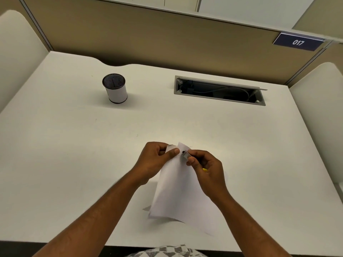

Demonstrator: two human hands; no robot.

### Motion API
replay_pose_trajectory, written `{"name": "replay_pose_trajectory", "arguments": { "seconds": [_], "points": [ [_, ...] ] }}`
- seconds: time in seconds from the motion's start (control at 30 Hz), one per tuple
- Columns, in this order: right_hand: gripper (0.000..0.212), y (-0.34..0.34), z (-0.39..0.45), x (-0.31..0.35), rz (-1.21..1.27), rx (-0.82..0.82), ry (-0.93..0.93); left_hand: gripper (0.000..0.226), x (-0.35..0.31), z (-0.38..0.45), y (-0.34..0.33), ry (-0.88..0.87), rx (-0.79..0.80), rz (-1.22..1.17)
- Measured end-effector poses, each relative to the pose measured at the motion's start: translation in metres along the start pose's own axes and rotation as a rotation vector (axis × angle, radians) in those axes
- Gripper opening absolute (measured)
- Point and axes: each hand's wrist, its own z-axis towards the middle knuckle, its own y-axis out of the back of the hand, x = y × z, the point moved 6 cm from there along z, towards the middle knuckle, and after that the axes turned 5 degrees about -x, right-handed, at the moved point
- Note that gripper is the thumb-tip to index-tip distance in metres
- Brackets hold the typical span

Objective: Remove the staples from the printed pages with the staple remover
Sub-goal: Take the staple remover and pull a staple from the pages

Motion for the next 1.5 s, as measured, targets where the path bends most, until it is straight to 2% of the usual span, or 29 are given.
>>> {"name": "replay_pose_trajectory", "arguments": {
  "seconds": [0.17, 0.6, 0.87, 1.1, 1.37, 1.5],
  "points": [
    [0.015, 0.002, -0.003, 0.002, 0.052, 0.027, -0.025, 0.013, -0.001, -0.004, -0.004, -0.026, 0.038, -0.015],
    [0.028, 0.001, -0.003, 0.009, 0.069, -0.004, -0.004, 0.017, -0.008, -0.004, -0.002, -0.024, 0.016, 0.020],
    [0.021, 0.000, -0.003, 0.015, 0.038, -0.010, 0.048, 0.019, -0.013, -0.007, -0.001, -0.030, 0.000, 0.062],
    [0.011, -0.003, -0.007, 0.021, 0.080, -0.027, 0.005, 0.018, -0.018, -0.011, 0.000, -0.073, -0.013, 0.127],
    [0.018, 0.001, -0.006, 0.022, -0.014, -0.002, 0.071, 0.016, -0.016, -0.014, -0.001, -0.086, -0.019, 0.157],
    [0.017, -0.002, -0.010, 0.021, 0.037, 0.010, -0.016, 0.015, -0.017, -0.015, -0.004, -0.106, -0.023, 0.175]
  ]
}}
